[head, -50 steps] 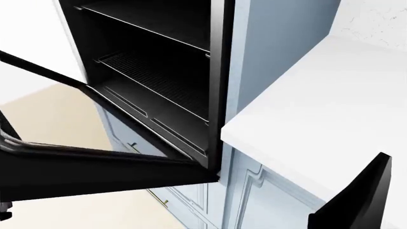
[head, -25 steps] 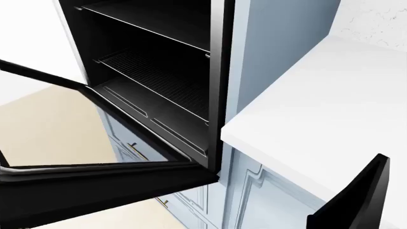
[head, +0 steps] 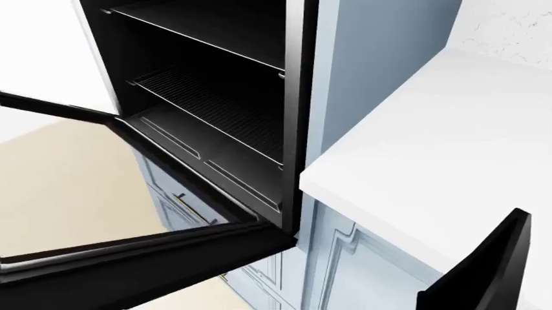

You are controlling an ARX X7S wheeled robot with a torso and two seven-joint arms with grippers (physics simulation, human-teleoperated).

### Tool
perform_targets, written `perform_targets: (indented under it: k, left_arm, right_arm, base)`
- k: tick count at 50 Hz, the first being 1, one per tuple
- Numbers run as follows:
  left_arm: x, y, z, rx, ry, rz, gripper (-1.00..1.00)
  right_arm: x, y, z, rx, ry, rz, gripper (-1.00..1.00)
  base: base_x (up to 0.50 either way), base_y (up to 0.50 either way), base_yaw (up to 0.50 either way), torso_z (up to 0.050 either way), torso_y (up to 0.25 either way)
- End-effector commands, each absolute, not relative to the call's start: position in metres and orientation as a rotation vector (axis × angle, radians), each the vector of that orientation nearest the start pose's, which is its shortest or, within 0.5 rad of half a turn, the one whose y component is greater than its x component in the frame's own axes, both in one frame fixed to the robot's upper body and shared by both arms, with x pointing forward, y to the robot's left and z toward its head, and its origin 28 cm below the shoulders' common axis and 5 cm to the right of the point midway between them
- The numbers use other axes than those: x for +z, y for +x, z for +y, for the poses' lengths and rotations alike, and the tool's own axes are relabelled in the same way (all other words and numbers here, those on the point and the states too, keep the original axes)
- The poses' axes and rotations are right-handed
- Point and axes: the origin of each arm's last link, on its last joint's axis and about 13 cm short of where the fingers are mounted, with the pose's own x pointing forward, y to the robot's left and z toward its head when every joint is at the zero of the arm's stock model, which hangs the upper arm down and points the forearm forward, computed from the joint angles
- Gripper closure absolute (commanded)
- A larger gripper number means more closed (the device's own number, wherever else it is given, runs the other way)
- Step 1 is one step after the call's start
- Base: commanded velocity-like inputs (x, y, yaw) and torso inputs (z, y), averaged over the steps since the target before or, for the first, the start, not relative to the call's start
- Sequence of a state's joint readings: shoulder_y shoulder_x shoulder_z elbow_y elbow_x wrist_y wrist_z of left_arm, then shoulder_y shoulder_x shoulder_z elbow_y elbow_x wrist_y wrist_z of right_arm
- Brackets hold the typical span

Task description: Open the oven door

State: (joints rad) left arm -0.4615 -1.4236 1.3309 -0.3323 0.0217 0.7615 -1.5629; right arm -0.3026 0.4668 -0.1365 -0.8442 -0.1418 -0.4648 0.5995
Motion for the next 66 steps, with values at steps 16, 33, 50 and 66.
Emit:
perform_targets:
  k: [16, 33, 50, 66]
  left_arm:
    - [0.058, 0.132, 0.483, 0.443, 0.997, -0.550, 1.00]
    - [0.042, 0.121, 0.491, 0.487, 0.981, -0.497, 1.00]
    - [0.038, 0.104, 0.505, 0.538, 1.042, -0.432, 1.00]
    - [0.027, 0.094, 0.508, 0.558, 1.065, -0.367, 1.00]
  right_arm:
    - [0.165, 0.114, -0.110, -0.097, -0.073, -1.041, -1.00]
    - [0.164, 0.114, -0.110, -0.094, -0.073, -1.041, -1.00]
    - [0.164, 0.114, -0.110, -0.092, -0.073, -1.040, -1.00]
    - [0.165, 0.115, -0.110, -0.094, -0.073, -1.044, -1.00]
  base:
    - [0.00, 0.01, 0.00, 0.000, 0.000]
    - [0.00, 0.01, 0.00, 0.000, 0.000]
    - [0.00, 0.00, 0.00, 0.000, 0.000]
    - [0.00, 0.00, 0.00, 0.000, 0.000]
